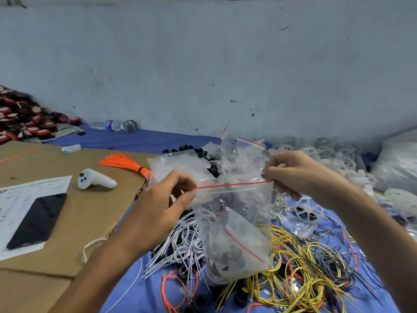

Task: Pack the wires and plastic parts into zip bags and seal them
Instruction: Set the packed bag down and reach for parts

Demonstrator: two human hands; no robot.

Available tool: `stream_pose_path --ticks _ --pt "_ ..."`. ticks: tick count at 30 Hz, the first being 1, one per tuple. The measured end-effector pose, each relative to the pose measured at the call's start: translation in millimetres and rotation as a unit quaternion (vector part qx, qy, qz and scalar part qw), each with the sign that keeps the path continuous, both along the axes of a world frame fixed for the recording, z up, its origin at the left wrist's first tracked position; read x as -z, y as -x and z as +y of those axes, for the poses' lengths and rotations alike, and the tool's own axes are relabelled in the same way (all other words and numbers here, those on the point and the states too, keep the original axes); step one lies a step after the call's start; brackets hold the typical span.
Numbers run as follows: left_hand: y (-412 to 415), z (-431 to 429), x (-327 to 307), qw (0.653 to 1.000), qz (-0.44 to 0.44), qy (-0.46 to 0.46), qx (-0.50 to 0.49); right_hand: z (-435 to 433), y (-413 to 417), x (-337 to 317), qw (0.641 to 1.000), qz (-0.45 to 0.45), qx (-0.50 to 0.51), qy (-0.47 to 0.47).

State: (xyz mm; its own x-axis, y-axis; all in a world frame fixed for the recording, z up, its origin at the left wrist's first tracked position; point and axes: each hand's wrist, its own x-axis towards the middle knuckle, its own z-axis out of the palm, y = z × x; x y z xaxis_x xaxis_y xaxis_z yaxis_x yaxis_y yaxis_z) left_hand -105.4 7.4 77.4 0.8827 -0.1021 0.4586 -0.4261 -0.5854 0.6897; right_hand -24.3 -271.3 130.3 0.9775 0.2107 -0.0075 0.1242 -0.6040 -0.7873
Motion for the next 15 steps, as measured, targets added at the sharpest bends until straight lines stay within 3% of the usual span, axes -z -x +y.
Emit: stream_pose_path --ticks 4,7,9,12,15 --pt "0 -2 -3 0.999 -0.024 0.033 -0.024 0 0 -6 0.998 -0.041 0.001 0.038" --pt "1 -7 -6 0.998 -0.029 0.051 -0.019 9 7 -19 0.964 -0.208 0.010 0.163" --pt "2 -10 -5 0.998 -0.035 0.054 -0.013 25 19 -29 0.947 -0.271 -0.066 0.159" --pt "2 -12 -4 0.998 -0.034 0.056 -0.009 58 33 -31 0.915 -0.269 -0.211 0.214" --pt "5 -12 -5 0.998 -0.038 0.057 -0.006 81 35 -25 0.884 -0.282 -0.247 0.280"
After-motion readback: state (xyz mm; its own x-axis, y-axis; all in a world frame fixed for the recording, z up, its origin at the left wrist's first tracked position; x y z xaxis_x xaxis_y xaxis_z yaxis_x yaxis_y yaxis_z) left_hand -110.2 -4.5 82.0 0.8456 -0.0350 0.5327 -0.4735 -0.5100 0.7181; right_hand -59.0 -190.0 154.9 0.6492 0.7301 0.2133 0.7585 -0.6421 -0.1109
